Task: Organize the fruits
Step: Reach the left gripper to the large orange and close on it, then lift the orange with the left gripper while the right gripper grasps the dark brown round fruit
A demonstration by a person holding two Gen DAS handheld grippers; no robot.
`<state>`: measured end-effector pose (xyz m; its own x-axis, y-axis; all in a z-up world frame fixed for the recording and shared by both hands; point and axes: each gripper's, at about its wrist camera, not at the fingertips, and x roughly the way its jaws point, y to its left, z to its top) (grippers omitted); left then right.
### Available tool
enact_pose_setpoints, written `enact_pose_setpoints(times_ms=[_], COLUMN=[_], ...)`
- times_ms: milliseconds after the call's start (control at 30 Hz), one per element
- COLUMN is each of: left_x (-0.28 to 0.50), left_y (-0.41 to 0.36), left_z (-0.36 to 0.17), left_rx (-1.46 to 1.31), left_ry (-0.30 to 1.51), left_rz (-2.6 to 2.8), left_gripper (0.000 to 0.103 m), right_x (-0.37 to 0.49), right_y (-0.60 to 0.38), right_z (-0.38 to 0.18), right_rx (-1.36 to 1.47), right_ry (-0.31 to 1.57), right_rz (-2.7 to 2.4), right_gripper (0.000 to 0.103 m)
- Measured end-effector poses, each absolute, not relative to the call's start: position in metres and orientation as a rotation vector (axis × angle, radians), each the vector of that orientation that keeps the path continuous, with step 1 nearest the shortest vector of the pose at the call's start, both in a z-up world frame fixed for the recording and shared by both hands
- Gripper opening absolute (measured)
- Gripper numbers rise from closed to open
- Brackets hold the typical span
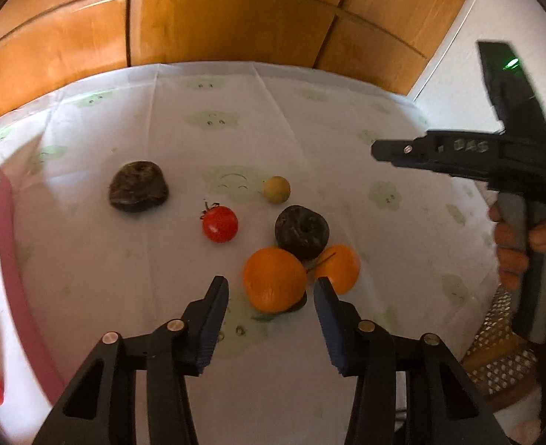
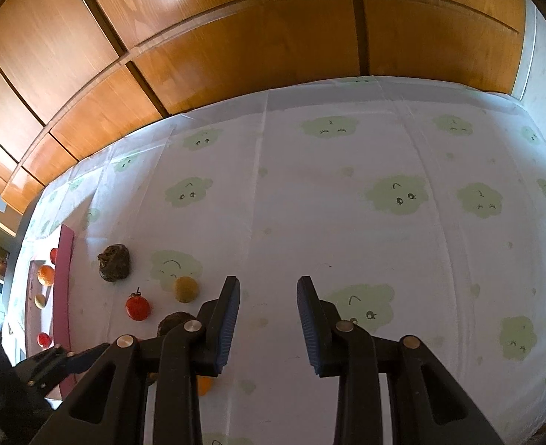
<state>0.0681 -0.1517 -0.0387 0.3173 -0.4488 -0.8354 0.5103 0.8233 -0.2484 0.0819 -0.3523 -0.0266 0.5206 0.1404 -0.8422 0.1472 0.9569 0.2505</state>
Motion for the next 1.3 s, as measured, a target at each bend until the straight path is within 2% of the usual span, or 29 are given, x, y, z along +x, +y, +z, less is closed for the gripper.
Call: enact_pose_setpoints(times_ms=[233, 400, 533, 900, 1000, 1133, 1300], left_x=[0.079, 0.081, 0.076, 0.049, 0.047, 0.044, 0.043], left_y=[-0.169, -0.168, -0.156, -0.116, -0.118, -0.118, -0.116], left_z=[-0.057, -0.066, -0.064, -0.064, -0.067, -0.068, -0.068], left_rx=[0.073, 0.049, 0.042, 0.050, 0.069, 0.088, 0.085], left_ry=[1.102, 1.083, 1.065, 1.017, 1.014, 0.994, 0.983], left_rz=[-0.613, -0.626, -0.611, -0.545, -0.536, -0.535, -0.536], left_gripper=[0.043, 0.041, 0.039, 0.040, 0.040, 0.040, 0.040], right_x=[0.084, 0.079, 0.080, 0.086, 0.087, 0.083, 0.084], right_y=[-0.342, -0.314, -0.296, -0.310, -0.304, -0.282, -0.282], right_z=[-0.025, -0.015, -0.022, -0.038, -0.044, -0.049, -0.054], right_rx=[0.261, 0.111, 0.042, 0.201, 0.274, 0.136, 0.141], right_ry=[1.029, 0.979, 1.010, 1.093, 1.161, 1.188, 1.203], right_rz=[0.021, 0.083, 0.123, 0.155, 0.302, 0.299, 0.278], right_gripper=[0.032, 0.032, 0.032, 0.032, 0.038, 0.039, 0.039])
